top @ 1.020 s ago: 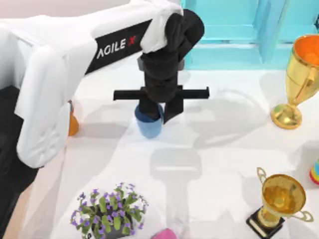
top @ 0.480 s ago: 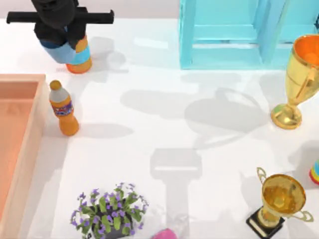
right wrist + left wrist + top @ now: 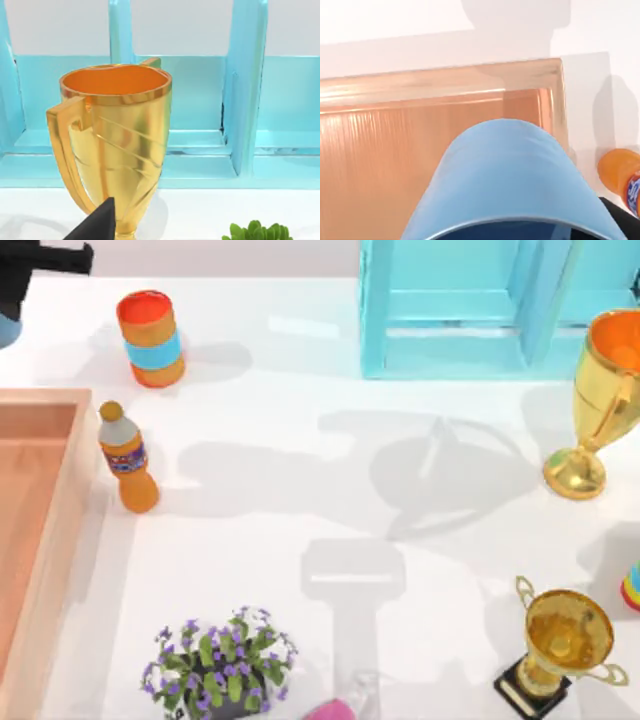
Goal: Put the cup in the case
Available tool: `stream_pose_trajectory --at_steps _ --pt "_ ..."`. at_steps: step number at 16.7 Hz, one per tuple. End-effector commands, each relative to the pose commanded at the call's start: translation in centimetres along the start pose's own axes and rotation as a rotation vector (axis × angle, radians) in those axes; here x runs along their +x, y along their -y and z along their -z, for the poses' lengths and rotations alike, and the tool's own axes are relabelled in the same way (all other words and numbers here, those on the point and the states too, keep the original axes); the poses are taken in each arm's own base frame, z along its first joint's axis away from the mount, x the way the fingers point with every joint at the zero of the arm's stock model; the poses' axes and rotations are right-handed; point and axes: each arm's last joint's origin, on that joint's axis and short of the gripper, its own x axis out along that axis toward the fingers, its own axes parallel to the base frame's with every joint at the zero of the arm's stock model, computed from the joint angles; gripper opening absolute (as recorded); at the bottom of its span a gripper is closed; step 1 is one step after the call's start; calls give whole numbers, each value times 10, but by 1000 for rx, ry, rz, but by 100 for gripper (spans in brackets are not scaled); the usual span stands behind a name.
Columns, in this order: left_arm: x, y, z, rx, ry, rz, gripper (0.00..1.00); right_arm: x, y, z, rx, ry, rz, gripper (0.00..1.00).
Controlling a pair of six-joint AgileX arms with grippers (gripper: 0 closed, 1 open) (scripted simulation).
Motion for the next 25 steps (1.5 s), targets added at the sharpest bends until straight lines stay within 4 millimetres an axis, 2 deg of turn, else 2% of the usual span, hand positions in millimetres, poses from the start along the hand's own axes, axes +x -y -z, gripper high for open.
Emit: stream_pose_trajectory --at_steps 3,9,11,18,25 --pt "-7 -22 18 1 -28 -13 0 0 0 0 0 0 0 100" --pt "14 -59 76 -57 -240 14 0 0 0 0 0 0 0 100" --pt "17 -67 88 -85 -287 28 0 0 0 0 0 0 0 100" --pt "24 -69 91 -90 -298 30 0 0 0 0 0 0 0 100" --pt "77 -73 109 -88 -294 31 0 0 0 0 0 0 0 100"
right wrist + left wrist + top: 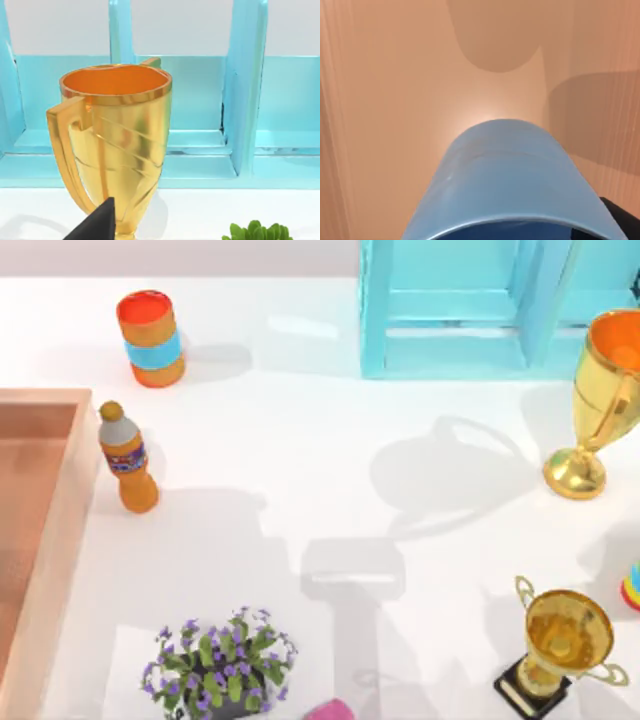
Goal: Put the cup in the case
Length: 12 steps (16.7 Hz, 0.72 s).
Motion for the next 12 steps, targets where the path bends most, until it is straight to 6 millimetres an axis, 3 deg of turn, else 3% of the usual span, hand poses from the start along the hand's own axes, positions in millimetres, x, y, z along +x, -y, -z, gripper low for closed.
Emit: stream_pose_trajectory --at_steps 4,12 --pt "3 -1 0 -3 -3 1 0 0 0 0 0 0 0 100" --pt "3 -1 0 -3 -3 1 60 0 0 0 0 0 0 100"
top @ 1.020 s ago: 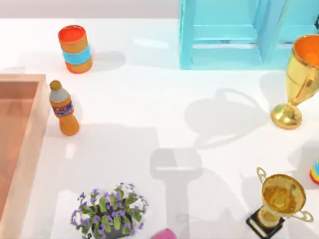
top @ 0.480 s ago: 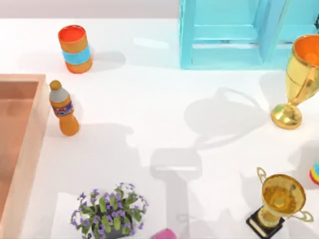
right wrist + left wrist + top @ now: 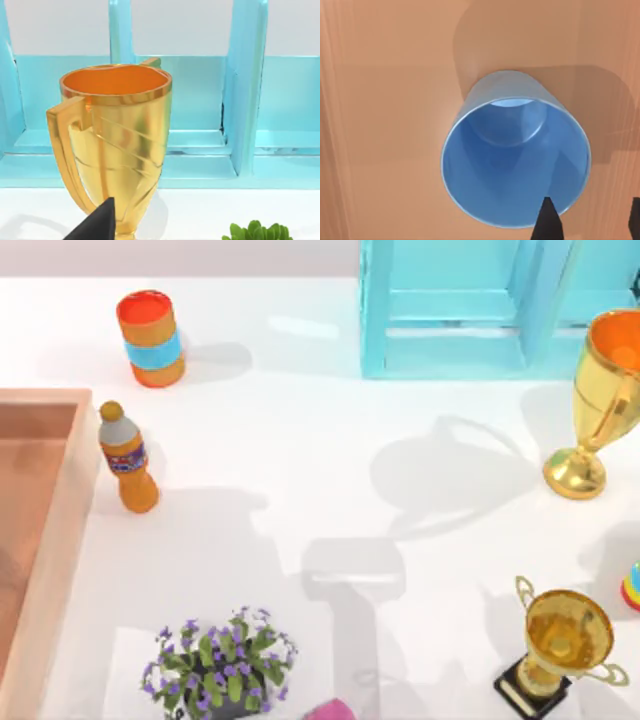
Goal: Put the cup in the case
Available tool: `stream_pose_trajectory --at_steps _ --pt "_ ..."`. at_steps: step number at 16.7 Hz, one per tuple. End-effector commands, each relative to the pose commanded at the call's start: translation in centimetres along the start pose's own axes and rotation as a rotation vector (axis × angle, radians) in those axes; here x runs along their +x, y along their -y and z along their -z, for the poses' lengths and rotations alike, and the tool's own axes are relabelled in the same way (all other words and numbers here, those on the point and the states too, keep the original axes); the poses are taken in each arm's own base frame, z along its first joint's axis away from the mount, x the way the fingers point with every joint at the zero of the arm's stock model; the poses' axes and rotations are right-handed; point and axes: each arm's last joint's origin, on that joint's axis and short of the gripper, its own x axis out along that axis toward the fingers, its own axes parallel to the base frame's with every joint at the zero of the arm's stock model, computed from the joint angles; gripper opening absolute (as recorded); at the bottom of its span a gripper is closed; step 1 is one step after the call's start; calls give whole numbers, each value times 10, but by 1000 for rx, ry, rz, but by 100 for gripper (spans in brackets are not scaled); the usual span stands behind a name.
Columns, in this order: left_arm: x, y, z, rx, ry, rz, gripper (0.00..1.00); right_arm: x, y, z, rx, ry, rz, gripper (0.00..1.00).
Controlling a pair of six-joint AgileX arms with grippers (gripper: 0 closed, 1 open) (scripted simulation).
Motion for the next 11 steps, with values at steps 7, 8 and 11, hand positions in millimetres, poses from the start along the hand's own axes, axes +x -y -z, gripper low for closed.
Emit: stream_pose_trajectory --at_steps 7,8,11 --pt "0 0 0 0 0 0 100 0 0 0 0 0 0 100" --pt "0 0 0 0 0 0 100 0 0 0 0 0 0 100" --pt "0 0 0 0 0 0 100 0 0 0 0 0 0 100"
